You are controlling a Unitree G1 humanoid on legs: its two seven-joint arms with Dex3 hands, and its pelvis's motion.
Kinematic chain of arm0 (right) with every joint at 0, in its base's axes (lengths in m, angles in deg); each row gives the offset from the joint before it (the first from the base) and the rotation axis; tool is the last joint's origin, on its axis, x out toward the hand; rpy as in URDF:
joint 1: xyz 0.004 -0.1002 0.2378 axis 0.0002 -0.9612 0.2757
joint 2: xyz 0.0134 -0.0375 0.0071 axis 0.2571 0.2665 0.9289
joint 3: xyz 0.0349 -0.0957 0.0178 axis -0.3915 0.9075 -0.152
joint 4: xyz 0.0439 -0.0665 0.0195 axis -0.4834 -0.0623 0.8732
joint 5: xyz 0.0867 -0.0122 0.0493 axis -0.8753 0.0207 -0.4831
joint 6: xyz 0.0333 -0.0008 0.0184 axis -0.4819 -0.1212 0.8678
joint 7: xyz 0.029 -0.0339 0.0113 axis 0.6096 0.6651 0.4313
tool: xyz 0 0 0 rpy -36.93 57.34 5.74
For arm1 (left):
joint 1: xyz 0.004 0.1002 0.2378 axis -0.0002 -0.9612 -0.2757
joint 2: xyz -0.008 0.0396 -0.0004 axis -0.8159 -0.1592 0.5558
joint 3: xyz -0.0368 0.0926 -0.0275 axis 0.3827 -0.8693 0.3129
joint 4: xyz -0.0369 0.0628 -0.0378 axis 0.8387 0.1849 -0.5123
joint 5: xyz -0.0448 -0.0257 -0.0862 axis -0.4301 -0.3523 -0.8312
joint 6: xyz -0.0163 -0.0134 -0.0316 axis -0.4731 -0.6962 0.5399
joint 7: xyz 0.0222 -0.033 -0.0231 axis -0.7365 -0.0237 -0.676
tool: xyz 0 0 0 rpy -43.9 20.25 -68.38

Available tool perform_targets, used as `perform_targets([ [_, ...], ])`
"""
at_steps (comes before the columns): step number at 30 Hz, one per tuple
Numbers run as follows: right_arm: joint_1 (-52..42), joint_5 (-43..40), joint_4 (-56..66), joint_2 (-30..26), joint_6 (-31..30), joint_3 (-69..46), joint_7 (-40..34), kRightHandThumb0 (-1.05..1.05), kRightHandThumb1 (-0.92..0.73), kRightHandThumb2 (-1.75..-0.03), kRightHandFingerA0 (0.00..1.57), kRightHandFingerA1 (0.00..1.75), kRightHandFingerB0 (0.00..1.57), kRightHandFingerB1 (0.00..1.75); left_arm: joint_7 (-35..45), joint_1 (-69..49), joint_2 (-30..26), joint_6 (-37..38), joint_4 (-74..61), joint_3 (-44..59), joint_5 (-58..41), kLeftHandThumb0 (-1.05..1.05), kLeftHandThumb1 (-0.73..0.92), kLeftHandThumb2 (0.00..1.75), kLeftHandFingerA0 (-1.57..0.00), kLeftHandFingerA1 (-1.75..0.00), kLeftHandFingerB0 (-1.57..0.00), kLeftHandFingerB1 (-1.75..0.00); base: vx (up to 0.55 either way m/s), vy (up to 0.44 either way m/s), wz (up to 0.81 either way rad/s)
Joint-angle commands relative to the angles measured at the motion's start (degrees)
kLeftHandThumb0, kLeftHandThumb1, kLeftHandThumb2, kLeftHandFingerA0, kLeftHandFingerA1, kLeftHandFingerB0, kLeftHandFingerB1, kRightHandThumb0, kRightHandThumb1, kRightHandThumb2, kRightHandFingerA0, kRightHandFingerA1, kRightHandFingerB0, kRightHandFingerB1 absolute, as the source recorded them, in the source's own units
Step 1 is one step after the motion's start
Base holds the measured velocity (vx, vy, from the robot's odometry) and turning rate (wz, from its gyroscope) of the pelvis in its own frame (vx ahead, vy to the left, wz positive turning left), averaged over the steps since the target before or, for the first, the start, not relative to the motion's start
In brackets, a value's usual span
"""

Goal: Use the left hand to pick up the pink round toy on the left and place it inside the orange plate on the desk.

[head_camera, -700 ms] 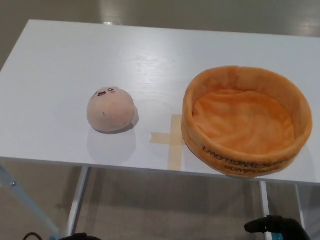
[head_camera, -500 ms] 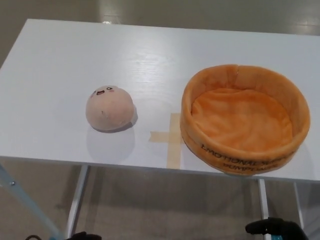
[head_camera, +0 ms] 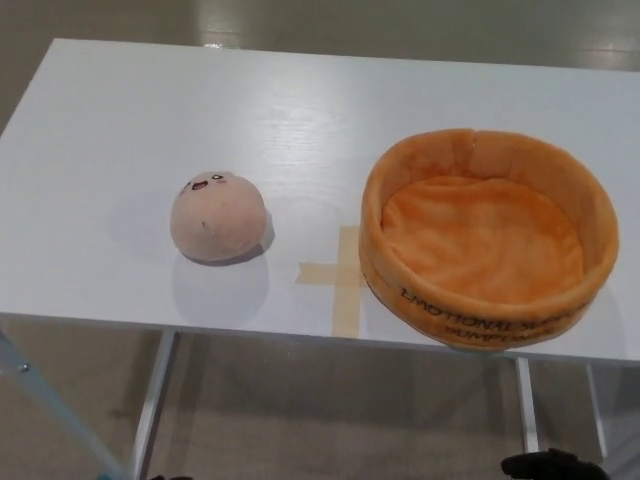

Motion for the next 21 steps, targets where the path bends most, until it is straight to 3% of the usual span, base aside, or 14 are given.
perform_targets([
  [1,-0.2,-0.6,-0.7,-0.5,0.4,-0.4,0.0,-0.23,-0.57,-0.59,0.54,0.89,0.49,0.76,5.2,-4.4,-3.7,7.5,-4.4,-0.7,0.3,-0.43,0.5,0.66,-0.23,-0.38,-0.23,-0.35,0.0,0.0,0.0],
  [3,0.0,-0.5,-0.7,-0.9,0.0,-0.3,0.3,-0.22,-0.58,-0.58,0.52,0.86,0.49,0.75,7.8,-6.4,-5.3,10.5,-7.8,-0.8,-0.5,-0.44,0.48,0.66,-0.23,-0.37,-0.23,-0.36,0.0,0.0,0.0],
  [4,0.2,-0.4,-0.7,-1.0,-0.1,-0.2,0.2,-0.18,-0.59,-0.58,0.53,0.86,0.48,0.74,10.8,-8.0,-6.7,11.7,-11.3,-1.0,-1.7,-0.24,0.41,0.93,-0.09,-0.52,-0.09,-0.51,0.0,0.0,0.0],
  [5,0.3,-0.4,-0.7,-1.0,-0.2,-0.2,0.2,-0.18,-0.59,-0.58,0.53,0.86,0.48,0.74,13.0,-9.3,-7.7,12.6,-13.8,-1.1,-2.6,-0.24,0.41,0.93,-0.09,-0.52,-0.09,-0.51,0.0,0.0,0.0],
  [6,0.7,-0.4,-0.7,-1.1,-0.4,-0.2,0.1,-0.18,-0.58,-0.58,0.54,0.86,0.49,0.74,16.0,-11.0,-9.3,13.4,-18.0,-1.4,-3.8,-0.45,0.47,0.65,-0.16,-0.35,-0.15,-0.34,0.0,0.0,0.0],
  [7,0.9,-0.4,-0.8,-1.2,-0.5,-0.2,0.2,-0.18,-0.58,-0.58,0.54,0.86,0.49,0.74,17.1,-11.7,-10.0,13.0,-20.4,-1.5,-4.1,-0.45,0.47,0.65,-0.16,-0.35,-0.15,-0.34,0.0,0.0,0.0],
  [8,1.1,-0.3,-0.8,-1.2,-0.7,-0.2,0.2,-0.18,-0.58,-0.58,0.55,0.88,0.51,0.75,19.5,-13.9,-12.4,12.4,-26.6,-2.2,-4.7,-0.28,0.42,0.92,0.0,-0.5,0.0,-0.47,0.0,0.0,0.0],
  [9,1.1,-0.3,-0.8,-1.2,-0.7,-0.2,0.2,-0.18,-0.58,-0.58,0.55,0.88,0.51,0.75,20.2,-14.7,-13.0,12.1,-28.5,-2.3,-4.9,-0.28,0.42,0.92,0.0,-0.5,0.0,-0.47,0.0,0.0,0.0],
  [10,1.1,-0.2,-0.7,-1.2,-0.7,-0.1,0.1,-0.16,-0.6,-0.59,0.56,0.88,0.5,0.74,22.0,-16.9,-15.1,11.9,-34.3,-2.8,-5.5,-0.34,0.47,0.56,-0.09,-0.24,-0.14,-0.3,0.0,0.0,0.0],
  [12,1.4,-0.4,-0.7,-1.0,-0.9,-0.3,0.0,-0.17,-0.59,-0.59,0.58,0.9,0.52,0.76,24.3,-18.7,-16.8,10.3,-39.9,-3.0,-7.2,-0.3,0.46,0.57,-0.08,-0.23,-0.13,-0.3,0.0,0.0,0.0],
  [14,1.7,-0.3,-0.7,-0.9,-0.9,-0.2,-0.1,-0.16,-0.57,-0.61,0.62,0.92,0.53,0.76,27.8,-20.6,-19.5,11.4,-47.0,-3.9,-11.0,-0.31,0.44,0.59,-0.18,-0.34,-0.13,-0.31,0.0,0.0,0.0],
  [21,2.2,0.2,-1.0,-1.2,-1.0,0.3,0.3,-0.16,-0.58,-0.6,0.6,0.89,0.52,0.75,32.2,-23.2,-26.4,9.3,-66.3,-4.4,-17.9,-0.38,0.45,0.61,-0.2,-0.34,-0.19,-0.33,0.0,0.0,0.0],
])
